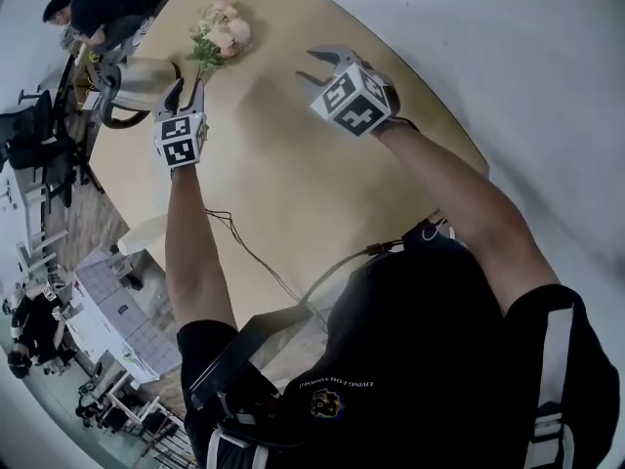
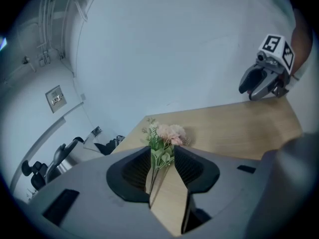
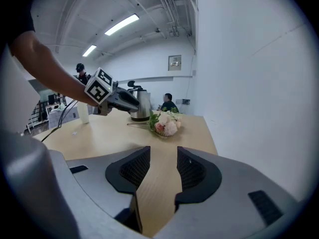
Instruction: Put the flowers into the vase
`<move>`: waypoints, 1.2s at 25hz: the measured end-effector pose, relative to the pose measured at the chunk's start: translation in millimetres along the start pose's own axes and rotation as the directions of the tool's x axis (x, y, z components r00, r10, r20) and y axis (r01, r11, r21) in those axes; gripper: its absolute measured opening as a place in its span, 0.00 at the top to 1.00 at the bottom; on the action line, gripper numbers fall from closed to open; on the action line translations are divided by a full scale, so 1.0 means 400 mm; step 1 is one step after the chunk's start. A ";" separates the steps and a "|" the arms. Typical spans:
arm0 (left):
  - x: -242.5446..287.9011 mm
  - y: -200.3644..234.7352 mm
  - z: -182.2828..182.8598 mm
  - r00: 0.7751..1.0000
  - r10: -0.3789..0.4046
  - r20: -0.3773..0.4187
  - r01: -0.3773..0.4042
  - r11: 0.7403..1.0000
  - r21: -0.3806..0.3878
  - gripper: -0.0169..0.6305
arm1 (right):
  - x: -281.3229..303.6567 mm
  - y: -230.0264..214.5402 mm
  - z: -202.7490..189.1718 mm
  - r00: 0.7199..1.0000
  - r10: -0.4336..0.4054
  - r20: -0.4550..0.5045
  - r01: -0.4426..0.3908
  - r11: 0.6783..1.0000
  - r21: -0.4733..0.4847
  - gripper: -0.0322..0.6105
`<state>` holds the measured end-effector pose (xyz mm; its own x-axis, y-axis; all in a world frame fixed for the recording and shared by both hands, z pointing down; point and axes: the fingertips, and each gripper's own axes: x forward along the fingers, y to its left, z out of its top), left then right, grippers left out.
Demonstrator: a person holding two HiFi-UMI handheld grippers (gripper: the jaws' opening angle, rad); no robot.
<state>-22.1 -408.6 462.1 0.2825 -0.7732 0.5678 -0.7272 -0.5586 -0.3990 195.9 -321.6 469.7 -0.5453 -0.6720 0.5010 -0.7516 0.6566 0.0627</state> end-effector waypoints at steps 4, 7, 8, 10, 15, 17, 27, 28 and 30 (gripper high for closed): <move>0.057 -0.017 0.027 1.000 -0.017 -0.018 0.018 0.999 0.031 0.74 | -0.025 -0.049 -0.047 0.999 -0.029 -0.025 0.029 0.999 0.018 0.70; 0.091 -0.023 0.047 0.999 -0.028 -0.025 0.029 0.998 0.047 0.74 | -0.032 -0.070 -0.076 0.999 -0.040 -0.037 0.041 0.999 0.033 0.70; 0.101 -0.025 0.054 0.999 -0.032 -0.025 0.033 0.998 0.051 0.74 | -0.031 -0.074 -0.084 0.998 -0.041 -0.040 0.043 0.998 0.038 0.70; 0.116 -0.025 0.066 0.999 -0.038 -0.023 0.039 0.998 0.058 0.74 | -0.028 -0.077 -0.096 0.998 -0.041 -0.042 0.043 0.998 0.047 0.70; 0.145 -0.008 0.110 0.999 -0.038 -0.020 0.039 0.996 0.081 0.74 | -0.013 -0.075 -0.103 0.999 -0.027 -0.041 0.029 0.998 0.046 0.70; 0.158 -0.002 0.122 0.999 -0.039 -0.028 0.042 0.995 0.094 0.74 | -0.009 -0.071 -0.109 0.999 -0.022 -0.044 0.024 0.999 0.048 0.70; 0.254 -0.043 0.201 0.993 -0.098 -0.067 0.112 0.960 0.255 0.74 | -0.013 -0.114 -0.153 0.996 -0.047 -0.070 0.052 0.996 0.077 0.70; 0.264 -0.050 0.204 0.992 -0.107 -0.072 0.122 0.955 0.272 0.74 | -0.013 -0.119 -0.158 0.996 -0.050 -0.073 0.056 0.995 0.081 0.70; 0.281 -0.062 0.208 0.989 -0.121 -0.079 0.139 0.945 0.296 0.74 | -0.013 -0.126 -0.166 0.995 -0.057 -0.079 0.064 0.994 0.090 0.70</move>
<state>79.7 -506.6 475.8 0.3185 -0.6736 0.6669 -0.4626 -0.7246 -0.5109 261.2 -328.4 521.4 -0.4705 -0.6794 0.5631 -0.8154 0.5786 0.0167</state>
